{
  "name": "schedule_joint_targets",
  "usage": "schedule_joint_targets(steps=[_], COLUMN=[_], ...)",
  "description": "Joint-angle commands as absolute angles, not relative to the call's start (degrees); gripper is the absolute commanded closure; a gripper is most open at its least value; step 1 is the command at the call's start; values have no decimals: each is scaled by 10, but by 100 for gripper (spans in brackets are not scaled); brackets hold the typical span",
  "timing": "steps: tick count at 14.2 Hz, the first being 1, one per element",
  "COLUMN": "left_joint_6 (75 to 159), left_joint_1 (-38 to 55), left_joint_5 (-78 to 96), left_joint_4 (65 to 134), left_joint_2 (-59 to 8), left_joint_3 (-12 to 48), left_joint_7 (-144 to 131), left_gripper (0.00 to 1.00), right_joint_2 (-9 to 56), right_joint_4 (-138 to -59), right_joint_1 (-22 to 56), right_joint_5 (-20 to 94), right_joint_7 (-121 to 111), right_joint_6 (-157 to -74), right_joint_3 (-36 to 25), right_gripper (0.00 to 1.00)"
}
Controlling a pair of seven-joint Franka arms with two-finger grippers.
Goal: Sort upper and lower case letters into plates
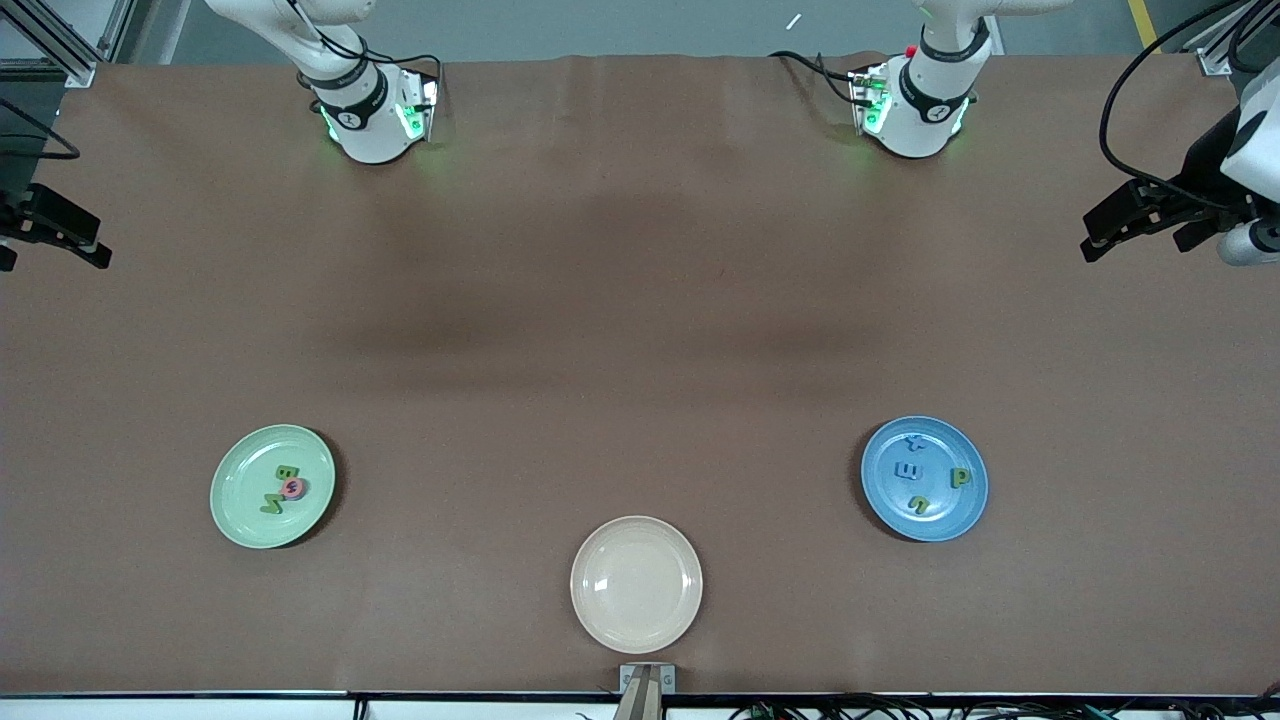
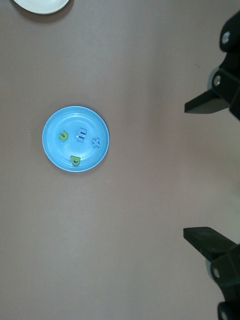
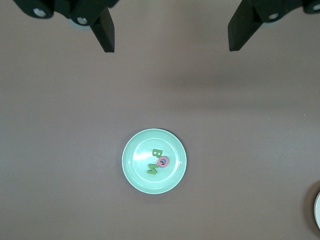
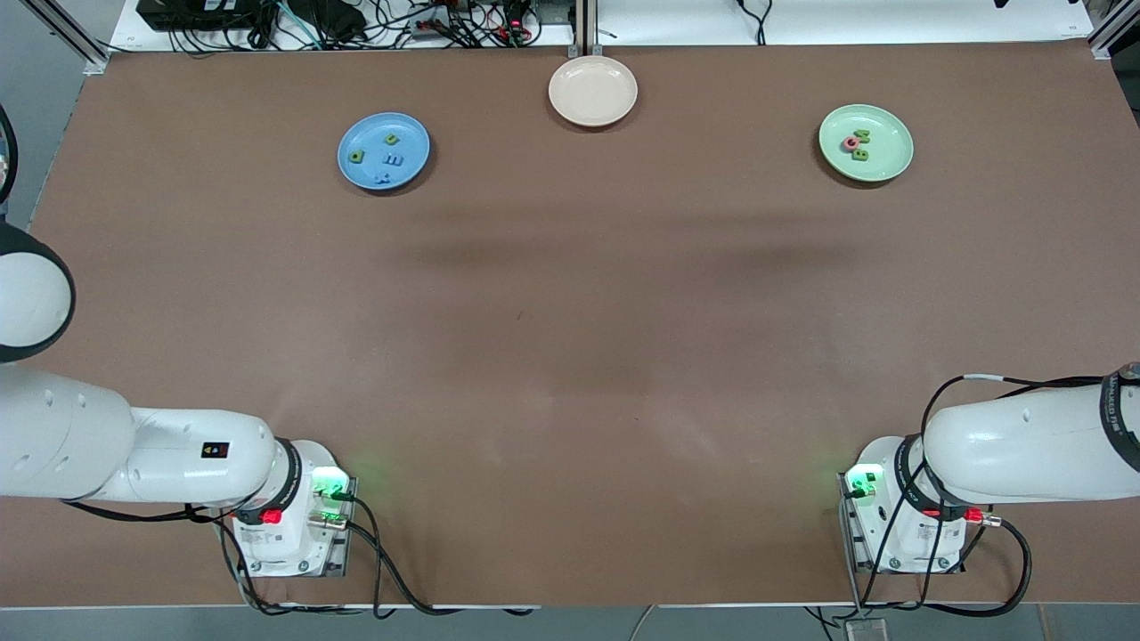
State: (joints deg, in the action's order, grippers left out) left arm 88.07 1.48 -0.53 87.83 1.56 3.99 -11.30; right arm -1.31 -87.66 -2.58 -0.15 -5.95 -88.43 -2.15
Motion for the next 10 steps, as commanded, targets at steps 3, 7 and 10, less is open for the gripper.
schedule_joint_targets(steps=[3,7,10], left_joint_6=[888,888,888], left_joint_1=[16,13,13], left_joint_5=[0,0,-4], left_joint_4=[888,886,883], left_joint_2=[22,23,13], left_joint_3=[38,37,37], left_joint_7=[-103,-98,-99], left_gripper=[0,0,0], right_joint_2=[-30,-23,-22], right_joint_4=[-891,-869,-867], right_joint_1=[-36,-35,-35], right_joint_5=[2,3,3], right_joint_7=[-22,-25,-23], right_joint_6=[-887,-884,-886], right_joint_3=[-13,-11,-11], right_gripper=[0,0,0])
